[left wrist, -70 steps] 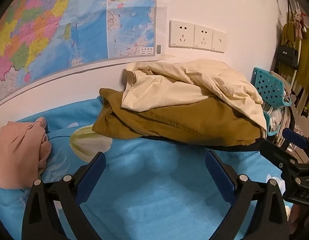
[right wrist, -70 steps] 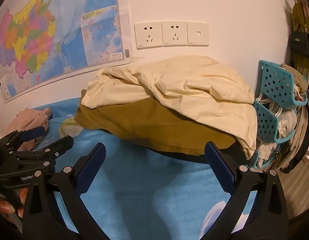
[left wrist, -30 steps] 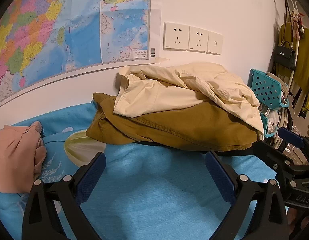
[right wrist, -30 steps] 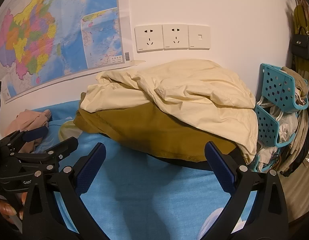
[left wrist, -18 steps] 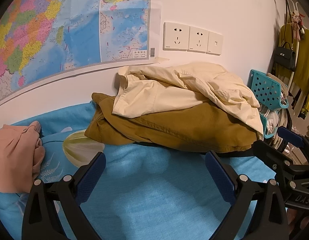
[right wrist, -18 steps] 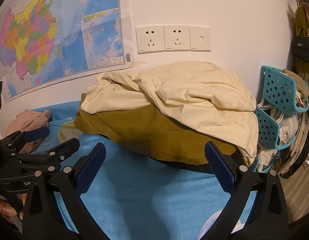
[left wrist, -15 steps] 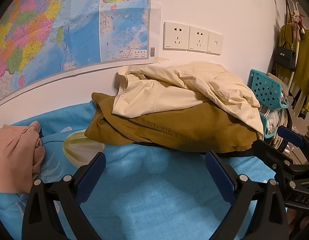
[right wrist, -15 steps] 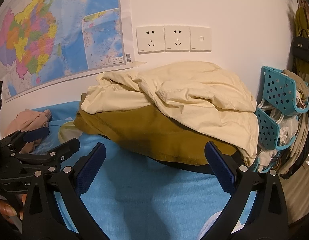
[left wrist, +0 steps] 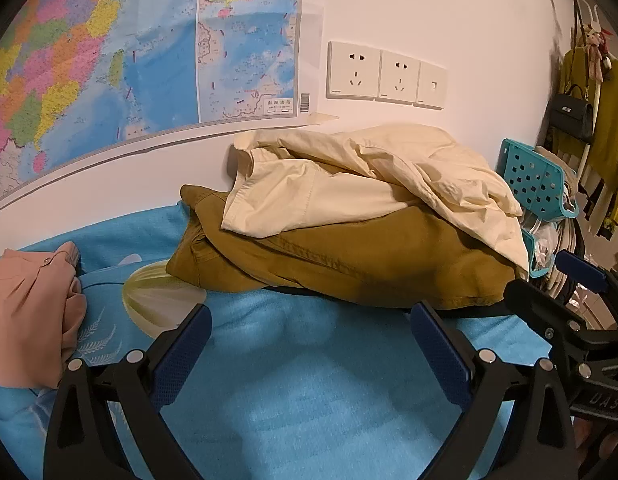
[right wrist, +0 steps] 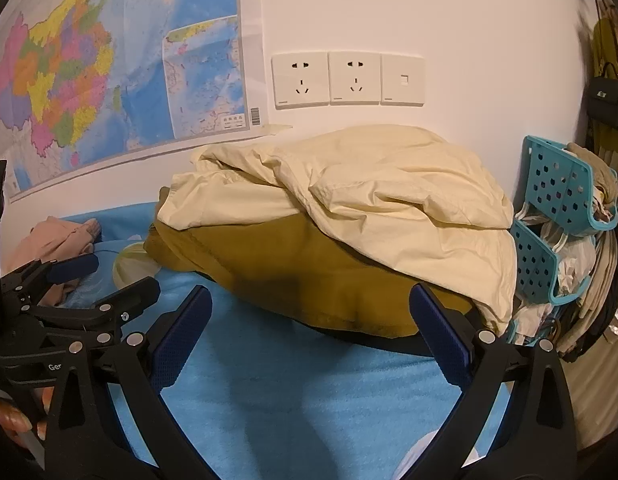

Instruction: Fold large clothes

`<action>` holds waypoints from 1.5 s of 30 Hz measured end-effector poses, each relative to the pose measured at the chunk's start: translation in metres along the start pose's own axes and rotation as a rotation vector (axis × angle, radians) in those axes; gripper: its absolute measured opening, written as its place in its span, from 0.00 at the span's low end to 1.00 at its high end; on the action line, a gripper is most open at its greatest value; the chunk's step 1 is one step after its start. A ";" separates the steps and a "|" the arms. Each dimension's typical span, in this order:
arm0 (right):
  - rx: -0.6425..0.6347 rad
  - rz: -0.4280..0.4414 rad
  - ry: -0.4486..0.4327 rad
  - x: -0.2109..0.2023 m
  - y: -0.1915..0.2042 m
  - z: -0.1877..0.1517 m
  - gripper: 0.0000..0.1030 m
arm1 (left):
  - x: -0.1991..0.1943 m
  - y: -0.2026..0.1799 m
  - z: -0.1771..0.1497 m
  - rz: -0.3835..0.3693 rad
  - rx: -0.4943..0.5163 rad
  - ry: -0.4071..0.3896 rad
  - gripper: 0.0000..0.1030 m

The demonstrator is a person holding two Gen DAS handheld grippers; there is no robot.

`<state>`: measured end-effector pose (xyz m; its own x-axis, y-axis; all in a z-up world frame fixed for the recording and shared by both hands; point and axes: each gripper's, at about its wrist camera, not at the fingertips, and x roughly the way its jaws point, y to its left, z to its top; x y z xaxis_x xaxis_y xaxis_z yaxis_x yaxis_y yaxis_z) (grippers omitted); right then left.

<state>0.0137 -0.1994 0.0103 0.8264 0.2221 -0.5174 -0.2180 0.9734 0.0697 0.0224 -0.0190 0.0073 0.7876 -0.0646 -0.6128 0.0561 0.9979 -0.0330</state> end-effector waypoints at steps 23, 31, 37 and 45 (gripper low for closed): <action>-0.037 -0.002 -0.027 0.007 -0.002 0.010 0.95 | 0.013 0.000 0.007 -0.010 -0.010 0.020 0.93; -0.050 -0.006 -0.033 0.012 -0.002 0.016 0.95 | 0.021 0.002 0.011 -0.009 -0.022 0.029 0.93; -0.069 -0.009 -0.030 0.019 -0.003 0.018 0.95 | 0.029 0.002 0.016 -0.007 -0.024 0.036 0.93; -0.184 -0.033 -0.021 0.054 0.003 0.045 0.95 | 0.054 0.026 0.020 0.036 -0.062 0.078 0.93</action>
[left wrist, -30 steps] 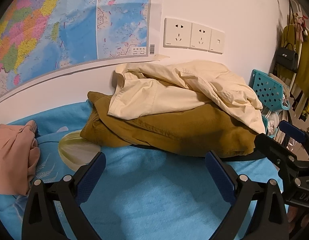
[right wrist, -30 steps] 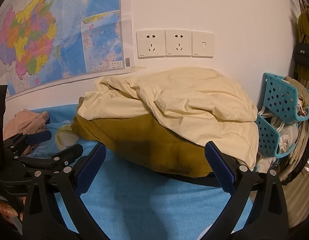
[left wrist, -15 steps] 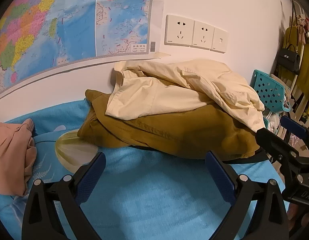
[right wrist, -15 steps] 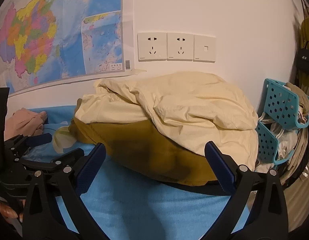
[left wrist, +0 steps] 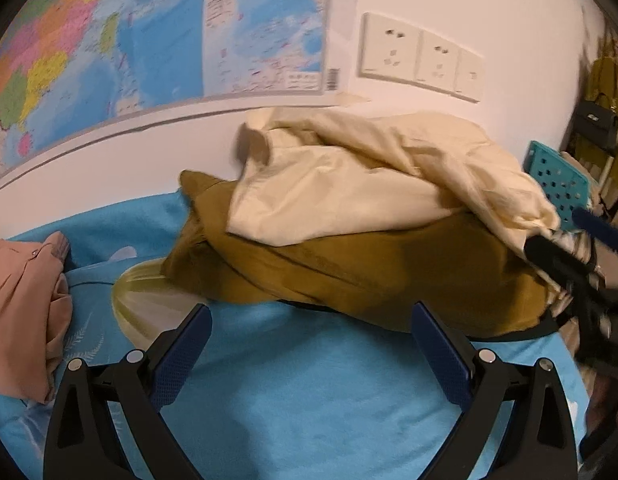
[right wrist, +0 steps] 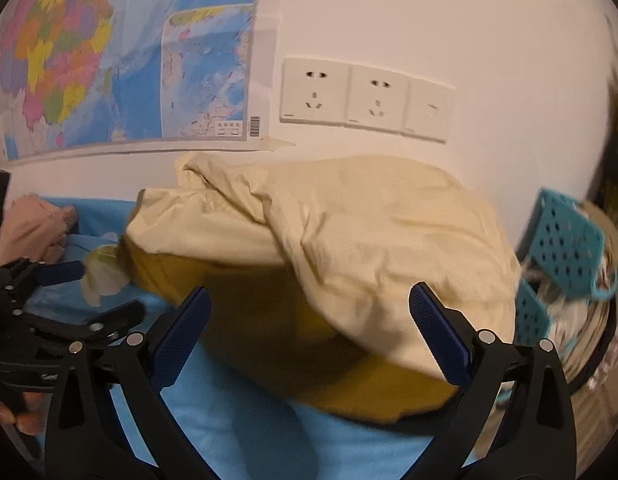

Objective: Fold large clothes
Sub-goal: 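Grasp the cream shirt with both grippers and lift it off the pile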

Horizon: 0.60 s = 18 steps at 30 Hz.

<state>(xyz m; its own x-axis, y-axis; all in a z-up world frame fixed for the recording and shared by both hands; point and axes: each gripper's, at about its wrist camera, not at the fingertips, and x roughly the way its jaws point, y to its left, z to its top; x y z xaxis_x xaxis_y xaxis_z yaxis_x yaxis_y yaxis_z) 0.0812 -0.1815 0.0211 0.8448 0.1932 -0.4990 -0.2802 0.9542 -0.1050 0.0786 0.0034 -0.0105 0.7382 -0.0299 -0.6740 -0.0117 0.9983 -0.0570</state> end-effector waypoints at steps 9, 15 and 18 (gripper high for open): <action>-0.187 0.059 0.088 0.094 0.026 0.065 0.94 | 0.022 0.026 0.004 0.050 -0.045 0.035 0.93; -0.257 0.107 0.207 0.139 0.034 0.080 0.30 | 0.032 0.031 0.003 0.070 -0.036 0.047 0.93; -0.307 0.091 0.180 0.128 0.031 0.089 0.09 | 0.037 0.034 0.005 0.070 -0.027 0.044 0.93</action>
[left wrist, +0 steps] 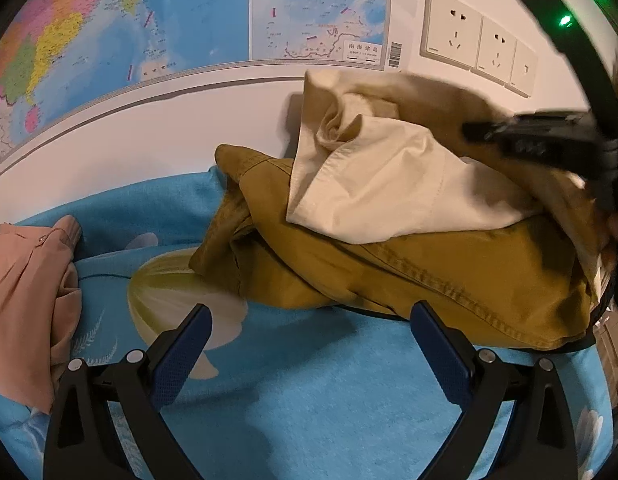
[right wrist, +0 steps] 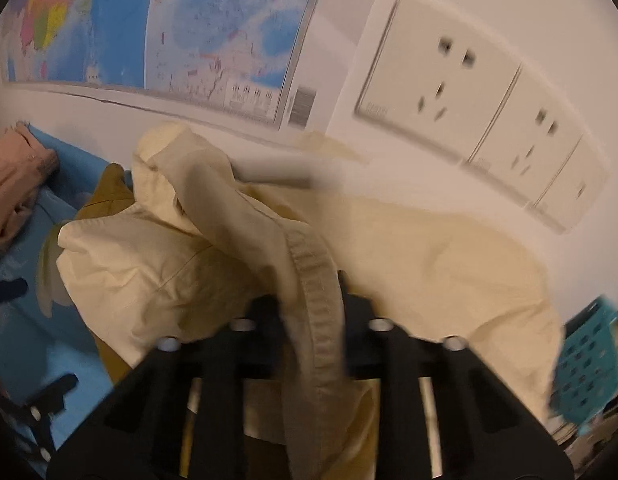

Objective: Fold large clothes
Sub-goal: 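Grasp the cream shirt with both grippers and lift it off the pile, then hold the cream shirt up with both grippers and shake it open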

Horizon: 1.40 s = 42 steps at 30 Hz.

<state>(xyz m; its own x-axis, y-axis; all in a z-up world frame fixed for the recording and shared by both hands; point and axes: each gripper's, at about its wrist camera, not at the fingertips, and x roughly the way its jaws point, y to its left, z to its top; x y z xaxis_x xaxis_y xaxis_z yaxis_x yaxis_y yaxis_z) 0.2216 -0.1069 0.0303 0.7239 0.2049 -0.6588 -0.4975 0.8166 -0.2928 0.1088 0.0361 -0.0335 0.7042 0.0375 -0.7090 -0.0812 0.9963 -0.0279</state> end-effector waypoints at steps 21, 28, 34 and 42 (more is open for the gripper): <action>0.400 0.005 -0.438 -0.237 -0.186 0.014 0.04 | -0.014 -0.070 0.049 -0.574 0.140 -0.291 0.93; 0.409 -0.043 -0.441 -0.255 -0.197 0.004 0.04 | 0.037 -0.132 0.096 -0.531 0.207 -0.238 0.01; 0.425 -0.125 -0.539 -0.331 -0.212 -0.007 0.04 | -0.035 -0.129 0.151 -0.558 0.170 -0.409 0.01; 0.358 -0.155 -0.827 -0.506 -0.183 -0.023 0.04 | -0.209 -0.071 0.184 -0.677 0.102 -0.741 0.01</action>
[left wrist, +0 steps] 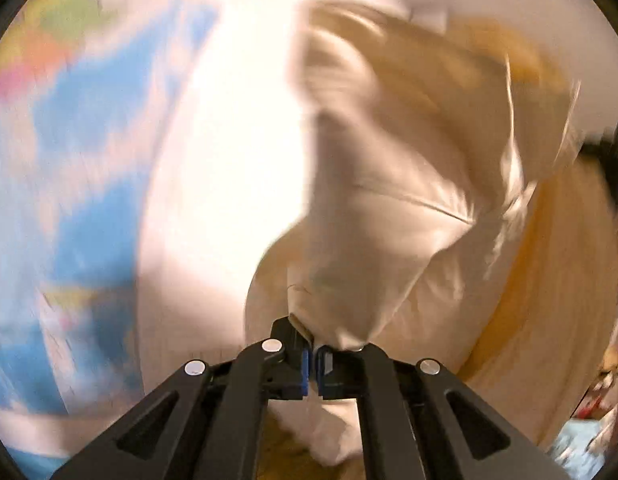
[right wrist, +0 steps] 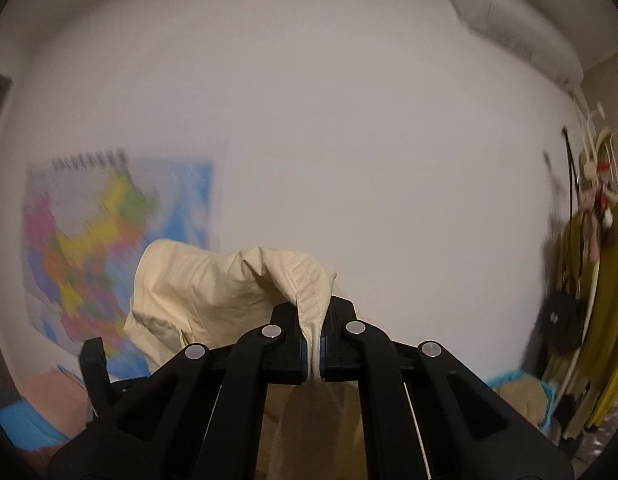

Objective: Fold large clothes
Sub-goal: 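Hold the cream shirt up with both grippers and shake it open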

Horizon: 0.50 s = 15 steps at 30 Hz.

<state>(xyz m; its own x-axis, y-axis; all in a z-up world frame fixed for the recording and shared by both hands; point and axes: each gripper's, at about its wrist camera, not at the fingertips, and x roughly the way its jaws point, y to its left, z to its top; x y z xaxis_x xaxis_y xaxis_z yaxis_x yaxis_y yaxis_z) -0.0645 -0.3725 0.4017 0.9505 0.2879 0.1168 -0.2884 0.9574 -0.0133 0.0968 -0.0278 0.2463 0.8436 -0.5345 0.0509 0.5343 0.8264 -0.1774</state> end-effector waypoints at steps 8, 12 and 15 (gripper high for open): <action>0.087 0.258 -0.080 -0.080 0.027 0.026 0.04 | -0.154 -0.028 0.074 0.120 0.125 -0.139 0.01; 0.149 0.465 -0.052 -0.083 0.052 0.010 0.04 | -0.226 -0.021 0.085 0.257 0.176 -0.134 0.02; 0.176 0.595 0.006 -0.067 0.076 -0.011 0.04 | -0.271 -0.019 0.086 0.428 0.237 -0.075 0.02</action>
<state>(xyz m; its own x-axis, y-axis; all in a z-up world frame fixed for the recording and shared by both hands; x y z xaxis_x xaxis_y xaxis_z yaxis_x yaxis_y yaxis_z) -0.1491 -0.3191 0.3814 0.6211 0.7721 0.1343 -0.7836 0.6148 0.0895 -0.1374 0.1167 0.3204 0.9868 -0.1313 0.0948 0.1289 0.9912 0.0304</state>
